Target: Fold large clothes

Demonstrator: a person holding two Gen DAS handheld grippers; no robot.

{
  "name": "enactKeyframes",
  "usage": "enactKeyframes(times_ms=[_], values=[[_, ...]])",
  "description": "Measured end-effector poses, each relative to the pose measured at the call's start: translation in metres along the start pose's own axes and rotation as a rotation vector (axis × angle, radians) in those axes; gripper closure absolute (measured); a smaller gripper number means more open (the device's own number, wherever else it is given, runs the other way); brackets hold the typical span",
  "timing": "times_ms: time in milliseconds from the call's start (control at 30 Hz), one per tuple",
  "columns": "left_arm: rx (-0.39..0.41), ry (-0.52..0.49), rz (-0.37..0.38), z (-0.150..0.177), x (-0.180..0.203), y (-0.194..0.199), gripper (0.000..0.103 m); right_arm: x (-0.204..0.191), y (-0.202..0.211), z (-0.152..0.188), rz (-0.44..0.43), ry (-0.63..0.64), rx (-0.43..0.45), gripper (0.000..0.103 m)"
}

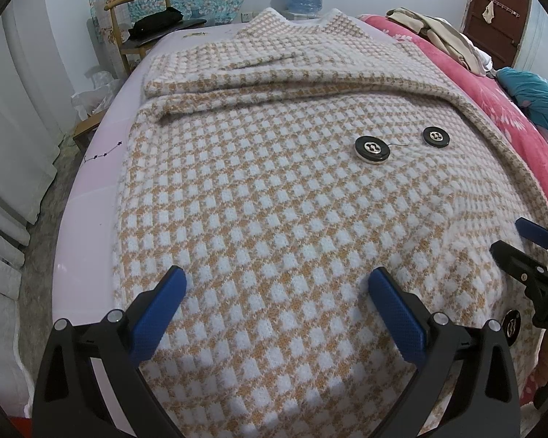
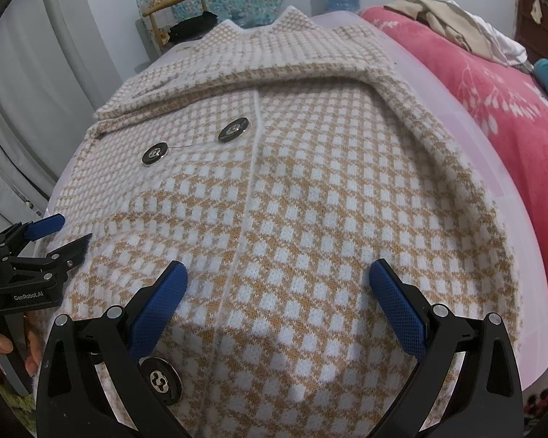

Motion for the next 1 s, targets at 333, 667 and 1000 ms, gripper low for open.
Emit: enactKeyframes(times_ms=[333,667,1000], values=[[0.001,-0.001,-0.001,0.0008,0.0001,0.0001,0.004,0.0012,0.0001,0.0010,-0.003,0.003,0.000,0.008],[0.001,-0.001,-0.002,0.0019,0.0009,0.0001,0.004,0.0016,0.0004,0.0012,-0.004,0.005,0.001,0.008],[0.013,-0.007,0.003,0.0004,0.0014,0.0011,0.004,0.0014,0.0002,0.0011,-0.004,0.005,0.000,0.008]])
Point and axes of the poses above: each gripper's, at about its wrist camera, not at the fingertips, and y roughly against the way its jaws point, x to its right, z to its underside, the point moved 5 cm from there along -y, roughly the way its jaws point, and after that the axes turned 9 degrees about y, right-handed, at the moved point
